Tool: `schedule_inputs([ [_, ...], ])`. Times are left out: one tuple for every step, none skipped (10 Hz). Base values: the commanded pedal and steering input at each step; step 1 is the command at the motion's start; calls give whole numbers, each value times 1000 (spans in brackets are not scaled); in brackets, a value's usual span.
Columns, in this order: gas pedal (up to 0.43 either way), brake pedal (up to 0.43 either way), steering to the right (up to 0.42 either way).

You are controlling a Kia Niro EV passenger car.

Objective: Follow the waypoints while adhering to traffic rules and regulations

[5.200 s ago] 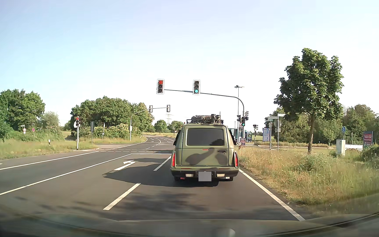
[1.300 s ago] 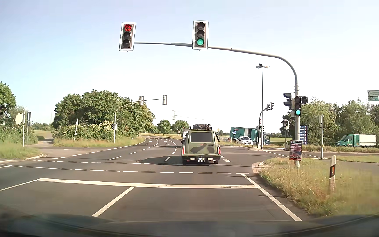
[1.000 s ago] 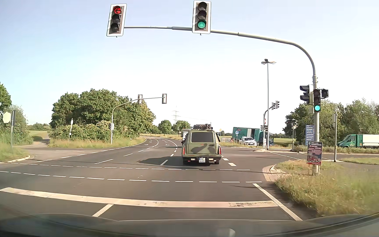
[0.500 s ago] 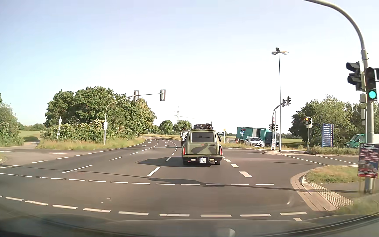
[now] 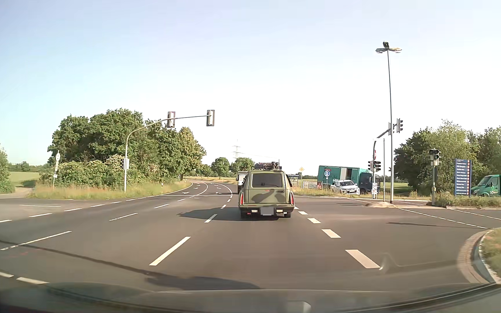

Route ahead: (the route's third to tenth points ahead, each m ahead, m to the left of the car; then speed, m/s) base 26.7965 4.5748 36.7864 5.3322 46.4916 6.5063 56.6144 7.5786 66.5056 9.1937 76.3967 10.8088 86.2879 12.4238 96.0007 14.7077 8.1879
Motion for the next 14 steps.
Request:
schedule_inputs([
  [169,30,-6],
  [157,30,-6],
  [157,30,-6],
  [150,30,-5],
  [150,30,-6],
  [150,30,-7],
  [150,30,-9],
  [150,30,-10],
  [150,30,-11],
  [150,30,-13],
  [150,30,-12],
  [150,30,-13],
  [150,30,-12],
  [150,30,-12],
])
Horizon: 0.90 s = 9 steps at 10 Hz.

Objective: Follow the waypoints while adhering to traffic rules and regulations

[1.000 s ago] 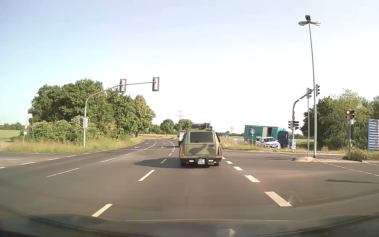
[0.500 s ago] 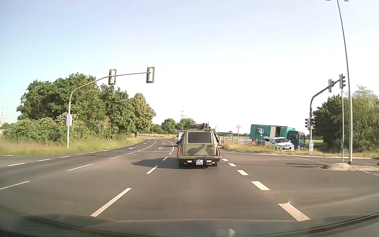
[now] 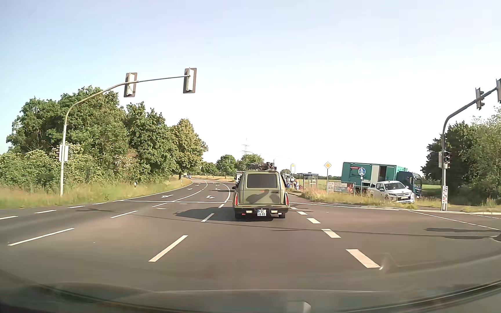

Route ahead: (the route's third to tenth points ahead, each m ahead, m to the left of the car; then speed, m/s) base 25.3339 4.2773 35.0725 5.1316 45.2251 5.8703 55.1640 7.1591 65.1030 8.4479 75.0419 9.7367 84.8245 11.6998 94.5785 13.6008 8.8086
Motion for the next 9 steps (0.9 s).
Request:
schedule_inputs([
  [150,30,-12],
  [150,30,-12],
  [157,30,-12],
  [157,30,-12],
  [157,30,-12],
  [157,30,-12],
  [157,30,-12],
  [157,30,-12],
  [157,30,-14],
])
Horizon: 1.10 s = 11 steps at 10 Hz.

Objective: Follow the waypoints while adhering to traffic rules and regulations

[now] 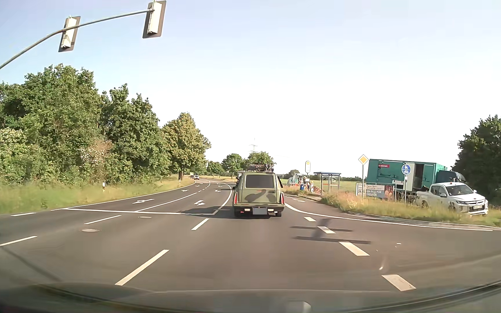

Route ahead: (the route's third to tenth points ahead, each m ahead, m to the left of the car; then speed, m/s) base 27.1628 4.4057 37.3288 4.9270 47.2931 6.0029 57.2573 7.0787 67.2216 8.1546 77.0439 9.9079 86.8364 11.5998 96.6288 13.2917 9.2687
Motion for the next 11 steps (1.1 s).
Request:
schedule_inputs([
  [169,30,-15],
  [169,30,-15],
  [169,30,-15],
  [177,30,-15],
  [177,30,-15],
  [177,30,-14],
  [177,30,-15],
  [177,30,-14],
  [189,30,-14],
  [189,30,-14],
  [197,30,-13],
])
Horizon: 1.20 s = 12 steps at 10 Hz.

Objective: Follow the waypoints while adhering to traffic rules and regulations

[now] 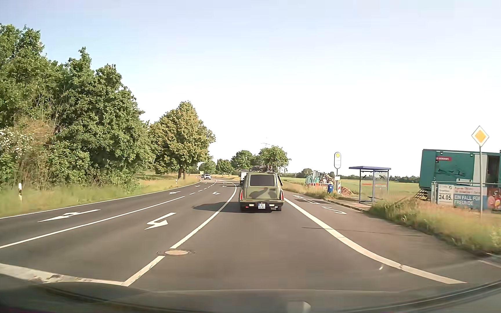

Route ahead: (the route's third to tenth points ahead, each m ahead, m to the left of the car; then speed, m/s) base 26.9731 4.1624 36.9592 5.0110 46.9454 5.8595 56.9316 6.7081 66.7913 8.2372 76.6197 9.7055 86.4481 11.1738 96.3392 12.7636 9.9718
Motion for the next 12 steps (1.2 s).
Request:
schedule_inputs([
  [197,30,-13],
  [209,30,-13],
  [220,30,-12],
  [220,30,-10],
  [228,30,-8],
  [228,30,-8],
  [228,30,-8],
  [240,30,-8],
  [240,30,-8],
  [240,30,-8],
  [240,30,-8],
  [240,30,-8],
])
